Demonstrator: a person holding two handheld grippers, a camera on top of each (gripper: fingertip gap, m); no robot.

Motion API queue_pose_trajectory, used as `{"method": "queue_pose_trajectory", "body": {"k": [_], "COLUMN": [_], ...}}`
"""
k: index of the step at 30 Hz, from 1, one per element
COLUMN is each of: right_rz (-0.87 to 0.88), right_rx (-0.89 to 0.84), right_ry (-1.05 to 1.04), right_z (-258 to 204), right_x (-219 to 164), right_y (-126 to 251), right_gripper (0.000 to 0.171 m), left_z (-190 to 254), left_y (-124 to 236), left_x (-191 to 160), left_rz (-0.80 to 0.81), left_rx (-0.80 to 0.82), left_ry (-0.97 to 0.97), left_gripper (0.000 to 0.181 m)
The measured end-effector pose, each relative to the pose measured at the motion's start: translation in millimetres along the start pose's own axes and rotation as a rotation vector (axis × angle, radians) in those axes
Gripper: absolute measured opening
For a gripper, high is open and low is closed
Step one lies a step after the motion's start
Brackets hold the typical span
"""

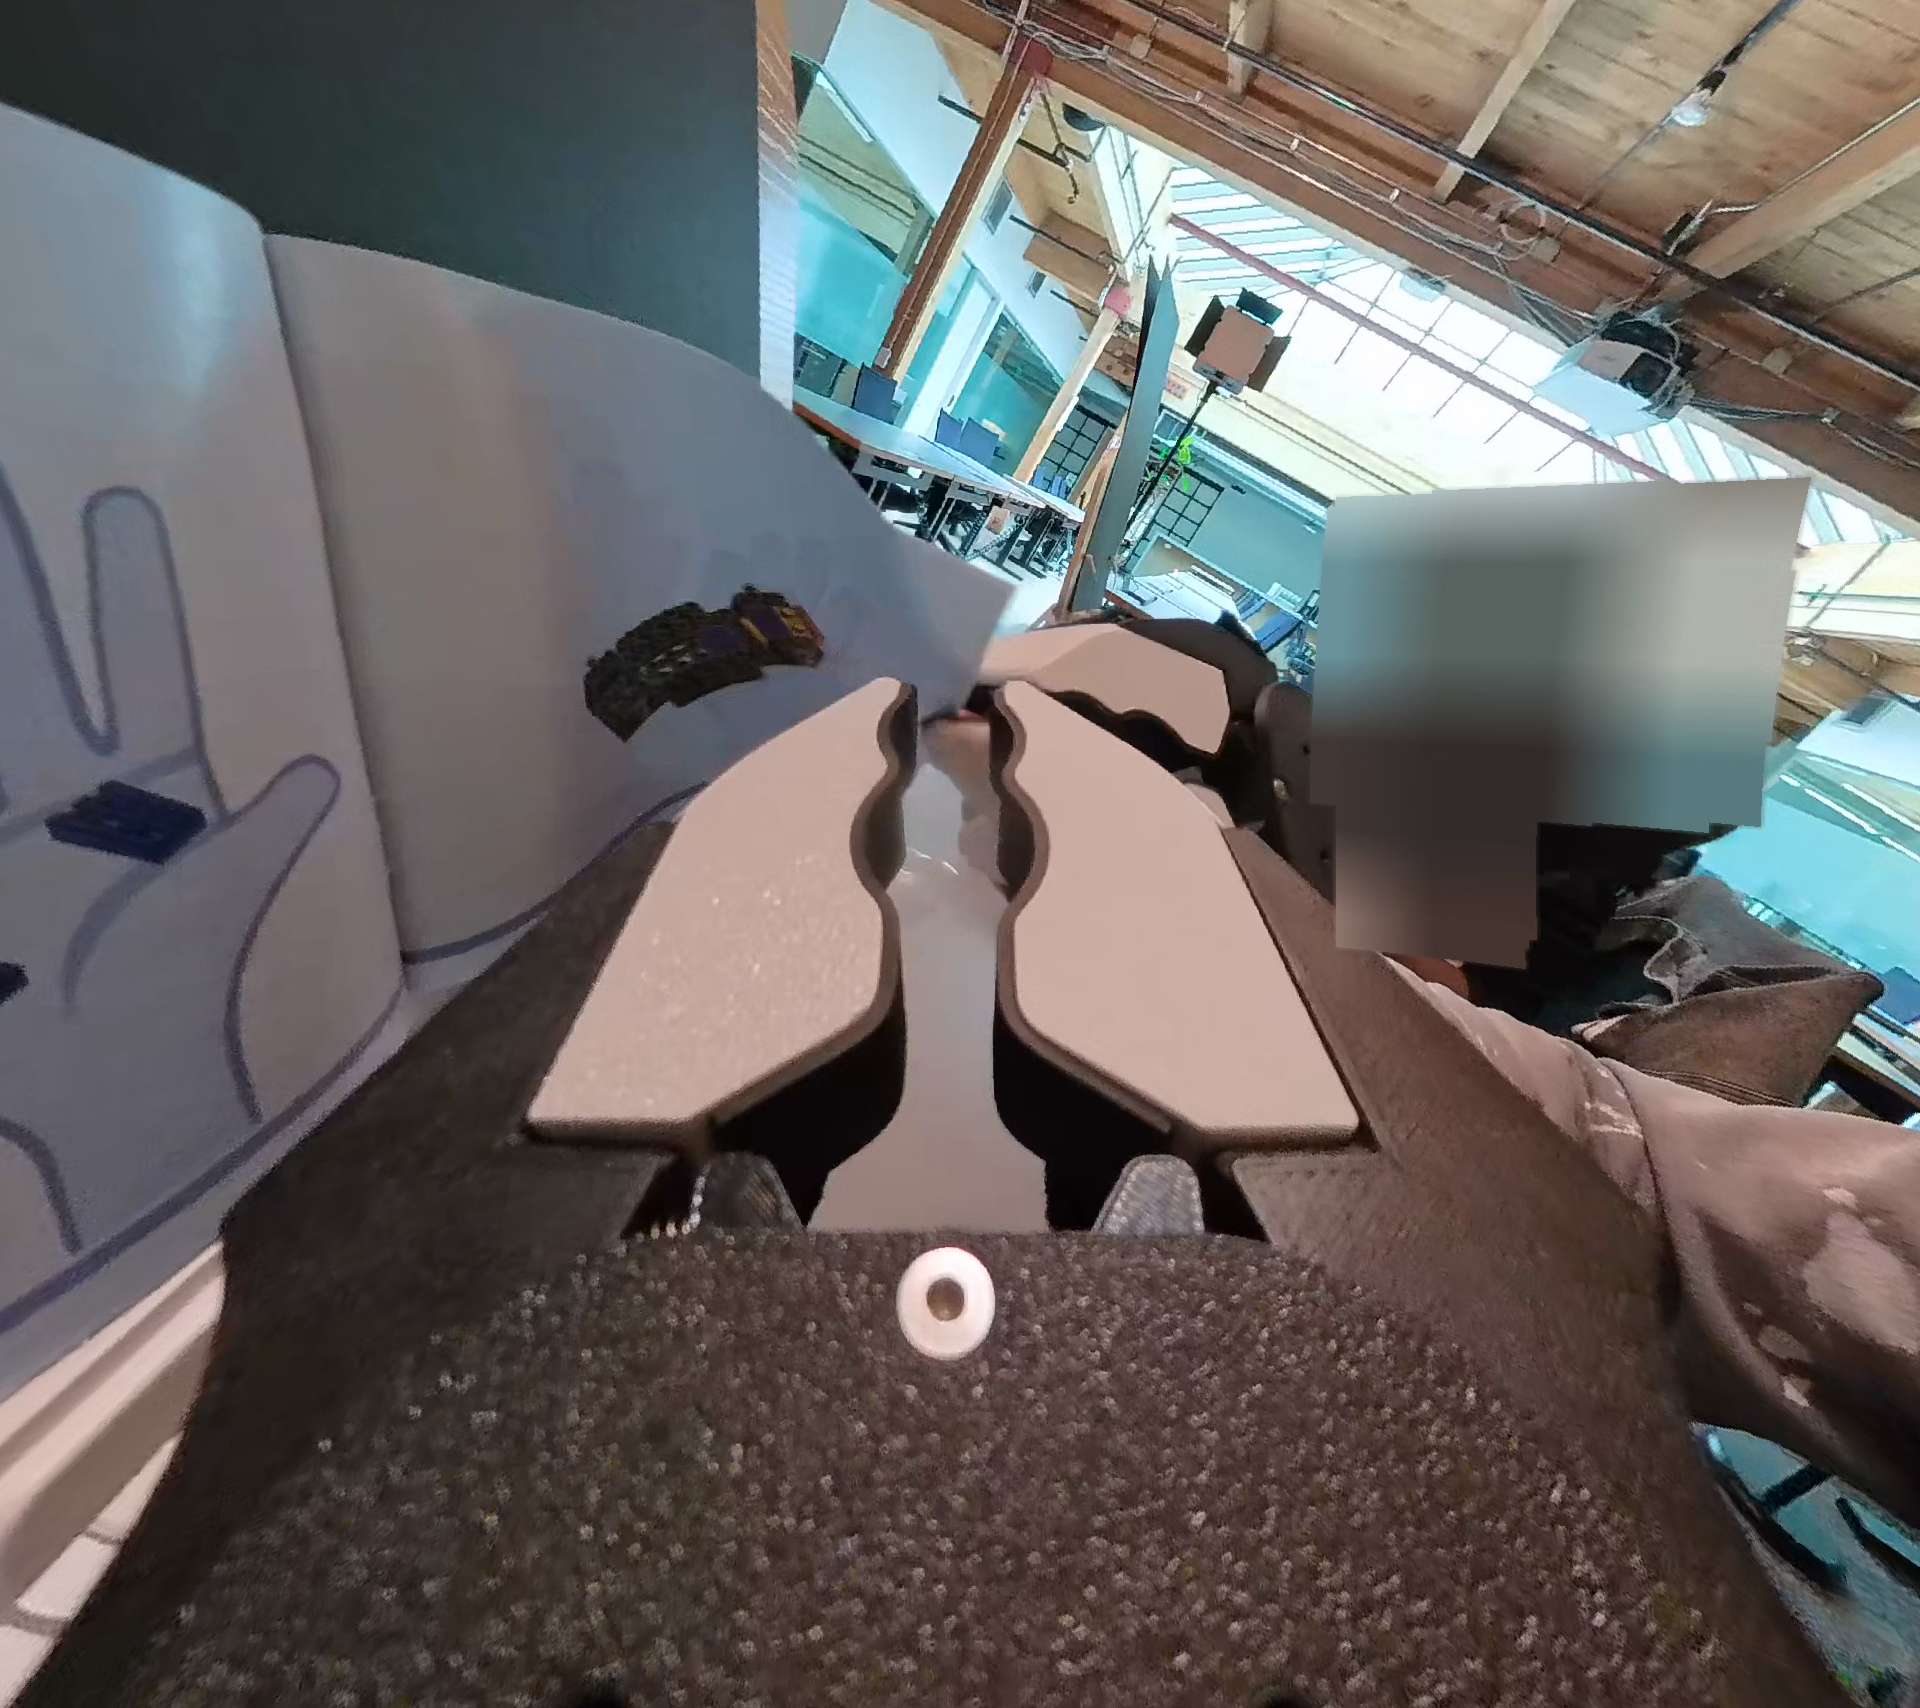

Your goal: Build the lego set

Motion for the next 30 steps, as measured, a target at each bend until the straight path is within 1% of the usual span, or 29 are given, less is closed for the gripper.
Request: {"method": "queue_pose_trajectory", "body": {"k": [1,3,7,12,14,16,19,28,30], "right_rz": [-0.002,-0.013,-0.013,0.015,0.023,0.033,0.039,0.038,0.027], "right_rx": [-0.010,-0.024,-0.014,0.014,0.004,0.008,0.015,0.031,0.021], "right_ry": [-0.005,-0.004,-0.002,0.017,0.019,0.032,0.035,-0.061,-0.086], "right_z": [1.8,4.4,3.2,-2.5,-2.5,-4.5,-6.2,0.6,4.6], "right_x": [-0.7,-1.9,-0.6,2.6,3.7,5.3,6.2,5.4,4.2], "right_y": [-1.4,-3.2,-2.0,1.7,2.0,2.9,3.5,6.2,6.5], "right_gripper": [0.004,0.000,0.000,0.000,0.000,0.000,0.000,0.000,0.000], "left_z": [0.8,2.3,7.4,11.8,12.6,13.8,14.2,16.0,17.0], "left_y": [-0.3,-1.3,-5.6,-11.1,-11.5,-10.9,-10.4,-7.9,-5.1], "left_x": [0.2,0.1,-0.8,4.2,4.0,3.8,3.6,3.6,4.7], "left_rz": [-0.003,-0.027,-0.093,-0.073,-0.096,-0.108,-0.119,-0.096,-0.069], "left_rx": [0.004,0.033,0.087,0.088,0.123,0.154,0.164,0.103,0.086], "left_ry": [-0.005,-0.035,-0.136,-0.138,-0.162,-0.206,-0.214,-0.189,-0.187], "left_gripper": [0.013,0.014,0.019,0.024,0.020,0.012,0.006,0.005,0.000]}}
Point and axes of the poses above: each gripper's, where its closed fingertips meet, y back along the fingers, x out of its top, z = x × y across the jaws, the point moved 8 cm from there along y, back along the fingers, and after that the axes turned 13 degrees about -x, right-handed, at the moved point
